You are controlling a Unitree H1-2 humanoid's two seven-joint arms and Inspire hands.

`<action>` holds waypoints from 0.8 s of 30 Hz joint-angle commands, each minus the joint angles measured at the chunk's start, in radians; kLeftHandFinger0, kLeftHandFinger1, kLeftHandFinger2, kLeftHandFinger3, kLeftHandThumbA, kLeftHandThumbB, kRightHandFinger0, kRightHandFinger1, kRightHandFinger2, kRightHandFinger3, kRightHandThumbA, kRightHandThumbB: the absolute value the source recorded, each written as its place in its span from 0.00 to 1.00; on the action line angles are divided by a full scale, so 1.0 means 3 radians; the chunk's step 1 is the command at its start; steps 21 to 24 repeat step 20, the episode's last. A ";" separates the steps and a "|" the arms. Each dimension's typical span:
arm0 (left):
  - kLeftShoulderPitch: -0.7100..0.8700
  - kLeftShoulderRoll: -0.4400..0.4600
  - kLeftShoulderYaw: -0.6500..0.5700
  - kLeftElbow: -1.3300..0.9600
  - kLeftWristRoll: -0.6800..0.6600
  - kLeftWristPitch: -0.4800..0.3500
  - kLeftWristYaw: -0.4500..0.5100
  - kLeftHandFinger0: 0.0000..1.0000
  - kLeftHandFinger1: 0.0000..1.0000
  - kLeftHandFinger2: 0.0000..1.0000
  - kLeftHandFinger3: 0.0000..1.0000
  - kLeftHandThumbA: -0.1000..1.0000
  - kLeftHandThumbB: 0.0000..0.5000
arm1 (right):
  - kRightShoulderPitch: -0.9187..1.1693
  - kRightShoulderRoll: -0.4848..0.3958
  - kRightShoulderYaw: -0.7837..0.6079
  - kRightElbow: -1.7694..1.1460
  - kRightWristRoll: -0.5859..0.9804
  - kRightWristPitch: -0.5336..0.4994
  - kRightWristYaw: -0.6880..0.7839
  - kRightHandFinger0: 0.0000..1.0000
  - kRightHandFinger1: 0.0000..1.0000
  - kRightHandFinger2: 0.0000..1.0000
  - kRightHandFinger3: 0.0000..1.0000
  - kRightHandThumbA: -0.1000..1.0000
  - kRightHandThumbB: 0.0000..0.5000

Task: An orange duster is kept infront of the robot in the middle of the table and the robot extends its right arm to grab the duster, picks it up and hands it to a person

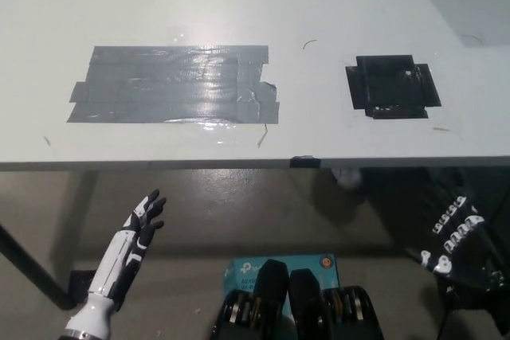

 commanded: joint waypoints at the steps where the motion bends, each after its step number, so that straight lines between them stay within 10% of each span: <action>1: 0.0135 0.0001 0.0021 -0.0105 -0.0010 -0.0132 0.0027 0.97 1.00 1.00 1.00 0.96 0.41 | 0.0139 -0.0096 0.0350 0.0148 -0.1193 -0.1504 -0.0456 1.00 1.00 1.00 1.00 1.00 0.72; 24: 0.0261 -0.0036 0.0071 -0.0201 -0.0035 -0.0024 0.0062 1.00 1.00 1.00 1.00 0.96 0.44 | 0.0249 -0.0208 0.0576 0.0214 -0.1319 -0.1588 -0.0617 1.00 1.00 1.00 1.00 1.00 0.69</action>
